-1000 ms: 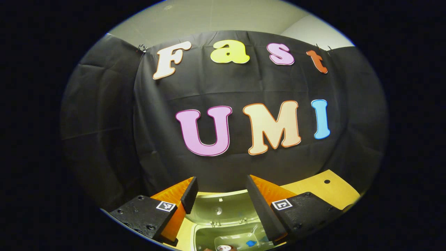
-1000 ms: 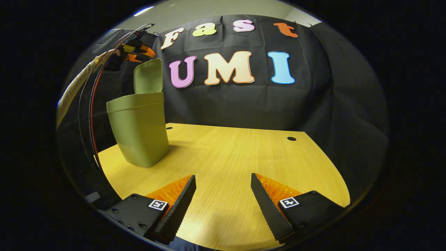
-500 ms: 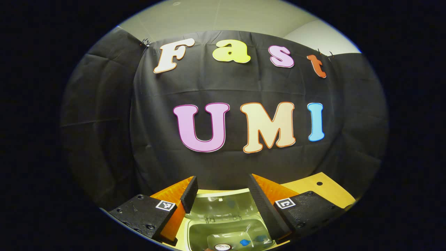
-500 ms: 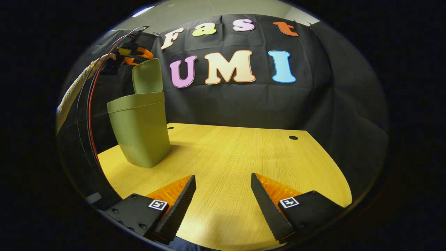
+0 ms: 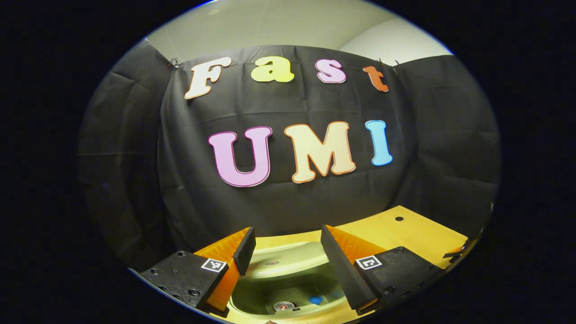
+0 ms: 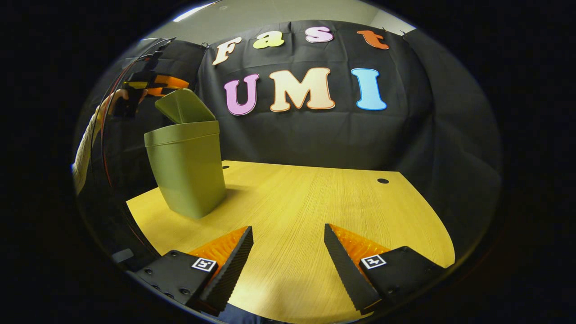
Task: Press the lid of the desktop garbage bin to open it, pick up the crumpled paper on the desktop and throw it into the bin, then pick up the pop can on the desktop and drop it into the bin, and finally close the garbage bin lid.
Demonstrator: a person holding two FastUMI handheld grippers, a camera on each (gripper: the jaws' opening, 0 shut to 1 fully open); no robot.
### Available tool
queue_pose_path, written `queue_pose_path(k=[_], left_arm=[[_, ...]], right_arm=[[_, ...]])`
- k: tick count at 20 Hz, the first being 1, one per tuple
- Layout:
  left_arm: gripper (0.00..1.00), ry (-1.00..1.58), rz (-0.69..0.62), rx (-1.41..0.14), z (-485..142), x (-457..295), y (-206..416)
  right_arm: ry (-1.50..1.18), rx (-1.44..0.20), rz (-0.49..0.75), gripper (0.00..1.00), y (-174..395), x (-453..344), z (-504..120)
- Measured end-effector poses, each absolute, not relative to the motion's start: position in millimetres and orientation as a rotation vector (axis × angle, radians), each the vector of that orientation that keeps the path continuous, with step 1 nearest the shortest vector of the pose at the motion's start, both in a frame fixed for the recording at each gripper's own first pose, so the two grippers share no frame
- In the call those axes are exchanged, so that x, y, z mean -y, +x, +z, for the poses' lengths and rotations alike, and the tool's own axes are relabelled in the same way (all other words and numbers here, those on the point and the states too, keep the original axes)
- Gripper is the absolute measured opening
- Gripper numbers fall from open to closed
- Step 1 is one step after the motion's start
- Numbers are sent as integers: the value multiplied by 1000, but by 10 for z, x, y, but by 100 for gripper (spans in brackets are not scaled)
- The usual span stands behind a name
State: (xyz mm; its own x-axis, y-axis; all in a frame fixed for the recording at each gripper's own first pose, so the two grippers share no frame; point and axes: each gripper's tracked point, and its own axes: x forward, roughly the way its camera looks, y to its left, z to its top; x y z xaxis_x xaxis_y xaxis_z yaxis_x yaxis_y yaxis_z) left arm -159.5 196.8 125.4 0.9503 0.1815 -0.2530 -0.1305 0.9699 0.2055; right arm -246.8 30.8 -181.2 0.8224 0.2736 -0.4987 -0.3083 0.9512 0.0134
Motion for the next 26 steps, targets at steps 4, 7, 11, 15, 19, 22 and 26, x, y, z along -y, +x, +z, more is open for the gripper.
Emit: queue_pose_path(k=[4, 7, 11, 15, 19, 22, 26], left_arm=[[93, 232, 135, -287, 950, -1916, -1784], [89, 236, 144, -299, 771, -1951, -1882], [89, 215, 155, -310, 526, -1971, -2001], [89, 182, 153, -299, 401, -1949, -2042], [88, 135, 170, -247, 395, -1960, -2058], [89, 125, 174, -194, 425, -1935, -2057], [91, 127, 188, -140, 418, -1954, -2057]], right_arm=[[-80, -519, 320, 100, -2493, -356, -1807], [-83, -514, 328, 100, -2512, -378, -1788], [-85, -510, 326, 100, -2506, -360, -1775], [-77, -513, 317, 100, -2499, -335, -1782], [-84, -524, 320, 100, -2499, -342, -1815], [-93, -532, 334, 100, -2514, -403, -1845], [-105, -542, 346, 100, -2528, -433, -1880]])
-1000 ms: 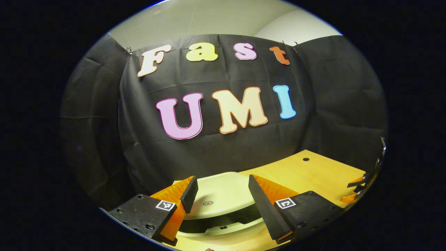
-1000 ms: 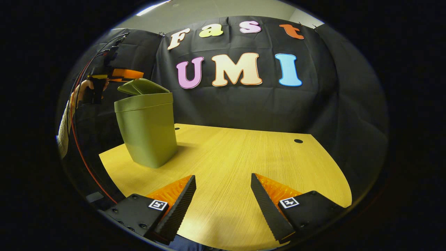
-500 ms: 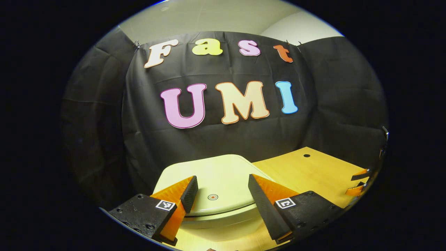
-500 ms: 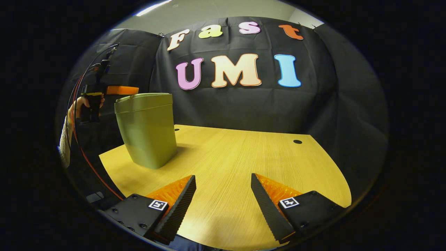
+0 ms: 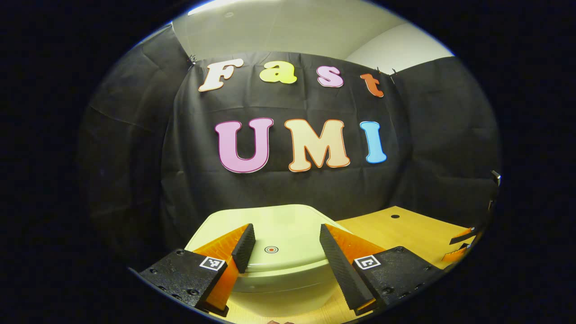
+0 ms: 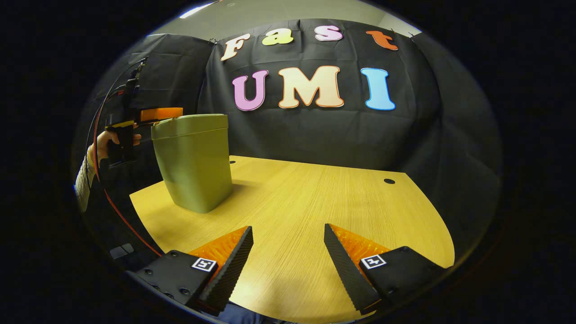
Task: Press the lid of the desktop garbage bin to open it, pick up the crumpled paper on the desktop and throw it into the bin, then pick up the pop can on the desktop and drop it into the bin, and finally close the garbage bin lid.
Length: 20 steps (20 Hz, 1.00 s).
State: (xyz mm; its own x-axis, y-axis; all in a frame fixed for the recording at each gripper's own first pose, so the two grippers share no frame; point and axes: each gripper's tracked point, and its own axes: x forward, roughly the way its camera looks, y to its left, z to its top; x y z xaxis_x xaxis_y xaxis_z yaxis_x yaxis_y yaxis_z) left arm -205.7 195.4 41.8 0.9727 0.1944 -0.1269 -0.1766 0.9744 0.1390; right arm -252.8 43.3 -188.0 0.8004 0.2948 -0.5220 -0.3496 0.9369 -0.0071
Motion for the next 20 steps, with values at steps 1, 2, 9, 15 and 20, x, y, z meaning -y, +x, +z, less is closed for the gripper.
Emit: queue_pose_path(k=[1, 2, 9, 15, 20], left_arm=[[88, 128, 194, -135, 405, -1951, -2061], [88, 136, 195, -132, 392, -1950, -2065], [91, 127, 192, -70, 409, -1934, -2074], [92, 150, 188, -59, 444, -1928, -2066], [95, 212, 184, -35, 648, -1826, -2051]], right_arm=[[-107, -546, 348, 100, -2528, -440, -1892], [-110, -549, 348, 100, -2527, -438, -1899], [-113, -563, 347, 100, -2515, -426, -1947], [-110, -556, 351, 100, -2526, -442, -1916], [-110, -553, 341, 100, -2499, -446, -1920]])
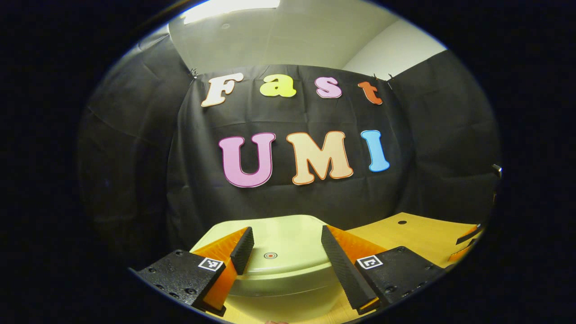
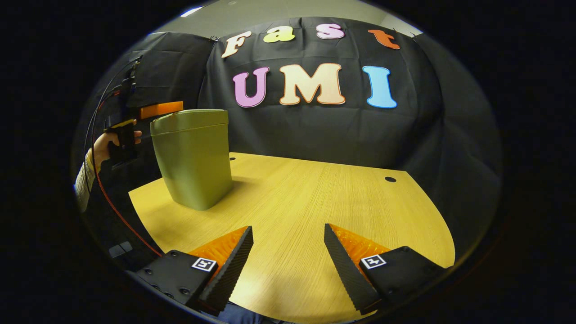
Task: Press the lid of the desktop garbage bin to open it, pick up the crumpled paper on the desktop and throw it into the bin, then pick up the pop can on the desktop and drop it into the bin, and finally close the garbage bin lid.
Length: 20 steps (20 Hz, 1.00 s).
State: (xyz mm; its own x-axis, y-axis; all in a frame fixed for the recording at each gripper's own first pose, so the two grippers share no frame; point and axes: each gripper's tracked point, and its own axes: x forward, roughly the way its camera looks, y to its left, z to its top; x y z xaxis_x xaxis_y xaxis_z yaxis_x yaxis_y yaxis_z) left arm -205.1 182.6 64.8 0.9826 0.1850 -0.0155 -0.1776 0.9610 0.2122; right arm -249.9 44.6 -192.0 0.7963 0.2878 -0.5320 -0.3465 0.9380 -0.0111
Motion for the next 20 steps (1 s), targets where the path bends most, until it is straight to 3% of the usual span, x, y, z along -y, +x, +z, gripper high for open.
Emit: queue_pose_path(k=[5, 12, 20], left_arm=[[92, 198, -33, 28, 804, -919, -2019], [92, 103, -368, -63, -161, 269, -2340], [93, 35, -434, -162, -816, 243, -2586]], right_arm=[[-110, -545, 330, 100, -2474, -478, -1921], [-112, -522, 315, 100, -2440, -522, -1865], [-115, -488, 320, 100, -2452, -667, -1786]])
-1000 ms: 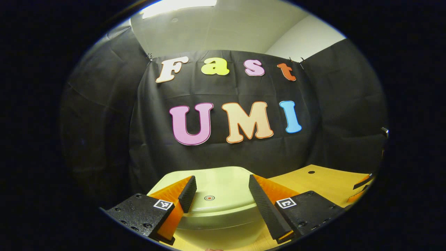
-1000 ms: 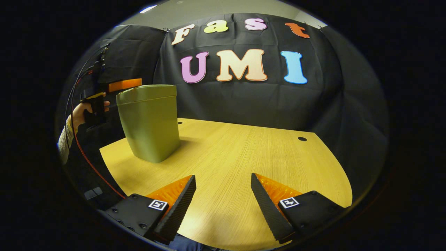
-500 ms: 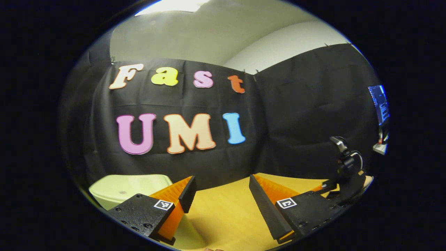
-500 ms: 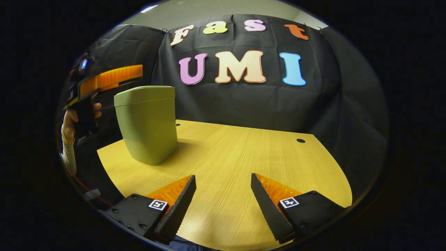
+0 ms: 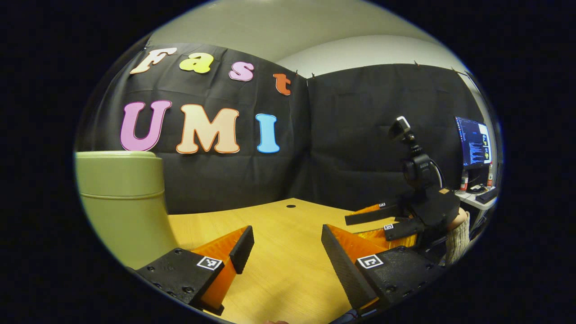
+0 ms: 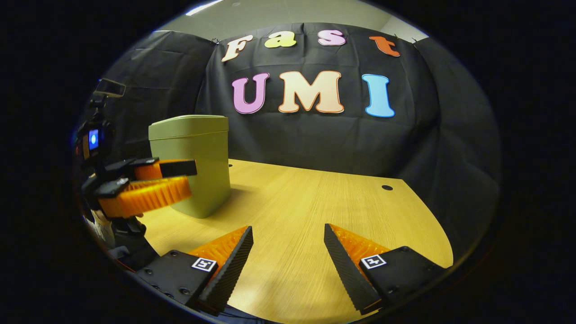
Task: Press the lid of the desktop garbage bin to open it, pick up the crumpled paper on the desktop and throw it into the bin, then pick up the pop can on the desktop and drop it into the bin, and finally close the garbage bin lid.
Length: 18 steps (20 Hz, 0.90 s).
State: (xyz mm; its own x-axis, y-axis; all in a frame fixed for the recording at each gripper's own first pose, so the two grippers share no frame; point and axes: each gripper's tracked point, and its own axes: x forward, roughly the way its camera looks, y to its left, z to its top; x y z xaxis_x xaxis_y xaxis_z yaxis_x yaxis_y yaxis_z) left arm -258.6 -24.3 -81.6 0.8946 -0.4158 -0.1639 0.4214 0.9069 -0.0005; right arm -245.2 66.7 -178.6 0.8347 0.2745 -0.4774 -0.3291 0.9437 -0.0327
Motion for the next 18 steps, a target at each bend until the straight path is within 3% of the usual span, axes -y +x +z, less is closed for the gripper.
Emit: queue_pose_path(k=[18], left_arm=[[93, 29, -448, -251, -1212, 58, -2677]], right_arm=[[-145, -543, 332, 100, -2415, -770, -2044]])
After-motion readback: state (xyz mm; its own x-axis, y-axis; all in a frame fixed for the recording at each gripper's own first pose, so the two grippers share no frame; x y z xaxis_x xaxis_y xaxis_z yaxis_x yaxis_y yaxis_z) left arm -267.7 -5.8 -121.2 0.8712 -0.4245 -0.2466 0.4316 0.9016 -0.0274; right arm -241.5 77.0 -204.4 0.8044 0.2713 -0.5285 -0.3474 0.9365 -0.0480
